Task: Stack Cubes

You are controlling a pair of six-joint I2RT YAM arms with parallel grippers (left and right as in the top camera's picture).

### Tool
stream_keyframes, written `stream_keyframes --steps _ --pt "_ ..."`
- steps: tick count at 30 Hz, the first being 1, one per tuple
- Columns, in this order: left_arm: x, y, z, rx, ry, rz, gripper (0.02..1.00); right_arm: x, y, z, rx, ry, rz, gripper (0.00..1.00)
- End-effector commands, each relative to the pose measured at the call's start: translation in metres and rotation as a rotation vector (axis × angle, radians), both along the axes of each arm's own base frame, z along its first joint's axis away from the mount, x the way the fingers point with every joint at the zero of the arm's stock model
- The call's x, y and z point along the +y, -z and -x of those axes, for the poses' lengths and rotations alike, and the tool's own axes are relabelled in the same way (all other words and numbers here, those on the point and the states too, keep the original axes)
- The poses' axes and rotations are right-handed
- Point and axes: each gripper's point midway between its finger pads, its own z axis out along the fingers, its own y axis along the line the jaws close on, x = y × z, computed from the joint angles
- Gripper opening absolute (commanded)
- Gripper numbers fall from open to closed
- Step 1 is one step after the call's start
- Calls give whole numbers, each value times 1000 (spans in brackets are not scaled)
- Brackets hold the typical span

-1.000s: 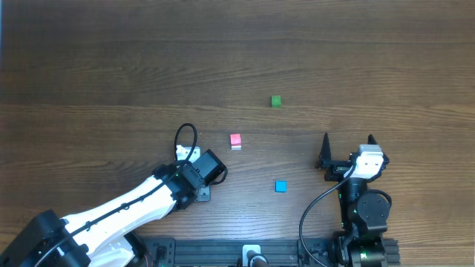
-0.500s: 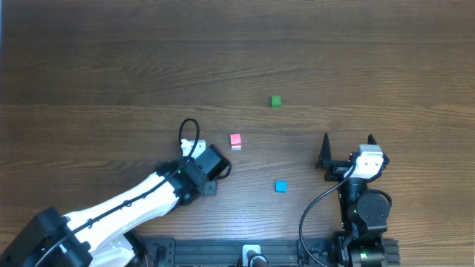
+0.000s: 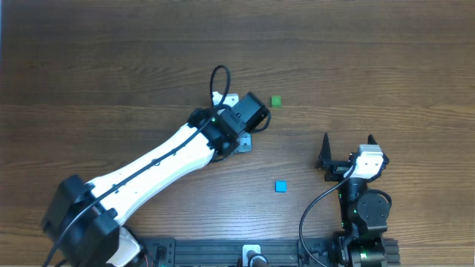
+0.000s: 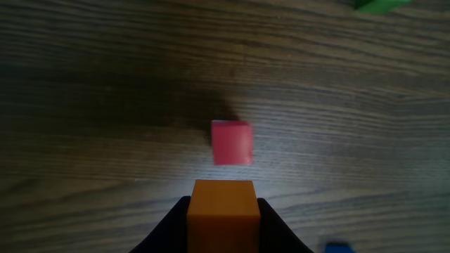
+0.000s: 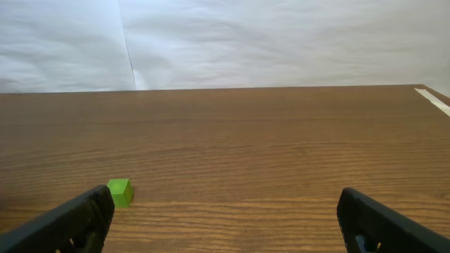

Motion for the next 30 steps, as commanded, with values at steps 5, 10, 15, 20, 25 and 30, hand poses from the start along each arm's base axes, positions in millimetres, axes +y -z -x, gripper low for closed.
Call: stream_keyframes --steps 5,10,15,20,25,30 --pt "-11 21 -9 28 -1 0 84 -3 2 0 5 13 -3 991" --pt "-13 23 -12 22 -4 7 91 -3 2 0 5 13 -3 993" --pt "-9 27 -15 30 -17 -2 91 -3 2 0 5 13 -3 993" --pt "-10 31 -16 33 -17 -7 95 -3 2 0 5 13 -3 991" --pt "-11 35 -17 34 -17 -6 99 -3 2 0 5 13 -3 993" --pt "-12 37 -19 32 -18 -9 104 -3 2 0 5 13 -3 993"
